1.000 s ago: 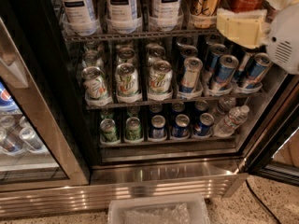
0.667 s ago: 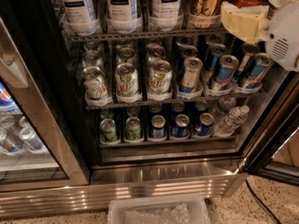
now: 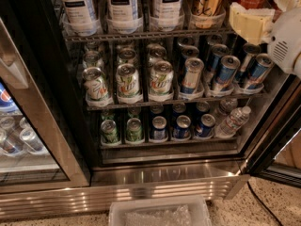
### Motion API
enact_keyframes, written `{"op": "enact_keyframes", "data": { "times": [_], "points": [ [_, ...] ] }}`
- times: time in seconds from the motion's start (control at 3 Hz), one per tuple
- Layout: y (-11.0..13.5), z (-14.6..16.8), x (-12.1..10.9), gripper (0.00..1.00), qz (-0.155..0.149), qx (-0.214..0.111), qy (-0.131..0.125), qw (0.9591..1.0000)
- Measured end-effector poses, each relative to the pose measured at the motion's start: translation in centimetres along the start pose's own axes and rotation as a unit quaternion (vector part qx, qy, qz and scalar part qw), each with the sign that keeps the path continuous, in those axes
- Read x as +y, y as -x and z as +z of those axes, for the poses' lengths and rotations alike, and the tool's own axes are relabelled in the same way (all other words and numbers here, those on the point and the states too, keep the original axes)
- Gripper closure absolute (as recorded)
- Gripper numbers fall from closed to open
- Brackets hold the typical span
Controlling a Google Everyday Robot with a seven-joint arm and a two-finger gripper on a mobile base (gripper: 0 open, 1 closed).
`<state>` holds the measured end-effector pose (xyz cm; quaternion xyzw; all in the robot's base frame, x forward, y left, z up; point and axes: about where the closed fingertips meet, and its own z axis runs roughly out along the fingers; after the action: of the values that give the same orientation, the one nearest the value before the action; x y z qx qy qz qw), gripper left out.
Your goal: Pick coke can from top shelf of fridge
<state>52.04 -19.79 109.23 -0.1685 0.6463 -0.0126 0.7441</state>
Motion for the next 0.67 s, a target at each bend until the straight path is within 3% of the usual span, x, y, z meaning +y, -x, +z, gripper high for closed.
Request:
{"op": "enact_keyframes", "data": {
  "times": [0.67],
  "points": [
    [-0.14, 1.50, 1.11, 0.42, 0.005, -0.021, 0.010, 0.9997]
  ]
}}
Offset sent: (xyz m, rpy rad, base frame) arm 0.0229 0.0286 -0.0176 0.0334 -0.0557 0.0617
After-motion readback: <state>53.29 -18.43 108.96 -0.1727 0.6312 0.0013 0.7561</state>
